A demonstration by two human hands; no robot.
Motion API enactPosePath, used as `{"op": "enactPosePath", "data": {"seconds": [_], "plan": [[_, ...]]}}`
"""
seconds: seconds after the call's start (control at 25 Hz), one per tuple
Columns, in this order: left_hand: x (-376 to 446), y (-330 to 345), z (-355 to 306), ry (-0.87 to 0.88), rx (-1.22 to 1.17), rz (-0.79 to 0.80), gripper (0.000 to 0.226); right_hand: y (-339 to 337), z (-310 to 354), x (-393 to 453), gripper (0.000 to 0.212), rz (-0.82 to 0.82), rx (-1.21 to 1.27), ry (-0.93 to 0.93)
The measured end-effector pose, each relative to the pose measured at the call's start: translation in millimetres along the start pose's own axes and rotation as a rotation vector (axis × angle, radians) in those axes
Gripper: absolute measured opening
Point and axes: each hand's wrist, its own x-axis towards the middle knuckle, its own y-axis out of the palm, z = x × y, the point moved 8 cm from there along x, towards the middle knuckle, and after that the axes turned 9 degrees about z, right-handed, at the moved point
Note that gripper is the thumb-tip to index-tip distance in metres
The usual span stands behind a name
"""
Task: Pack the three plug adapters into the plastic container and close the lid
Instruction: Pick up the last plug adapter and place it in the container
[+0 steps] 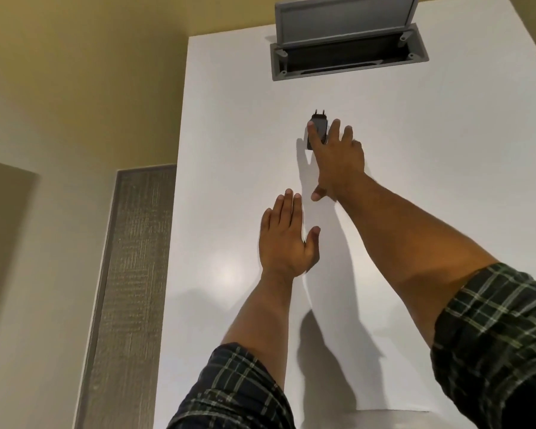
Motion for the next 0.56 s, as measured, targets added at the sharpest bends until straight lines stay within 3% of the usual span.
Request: {"op": "enactPosePath", "data": {"seconds": [0.36, 0.44, 0.52, 0.56], "plan": [[28.6, 3.0, 4.0, -0.025, 0.043, -0.077, 0.080, -4.5, 1.6, 38.5, 0.164, 0.081, -0.077, -0.068], [28.7, 4.8, 4.3, -0.031, 0.053, -0.073, 0.080, -3.9, 4.3, 48.5, 0.140, 0.073, -0.046, -0.092], [28.7, 6.5, 3.8, -0.040, 0.059, -0.062, 0.080, -6.2, 7.5, 57.8, 0.081, 0.064, -0.004, -0.115], [29.1, 7.1, 4.2, -0.044, 0.059, -0.057, 0.080, -10.7, 8.9, 60.3, 0.064, 0.025, -0.040, -0.133]]}}
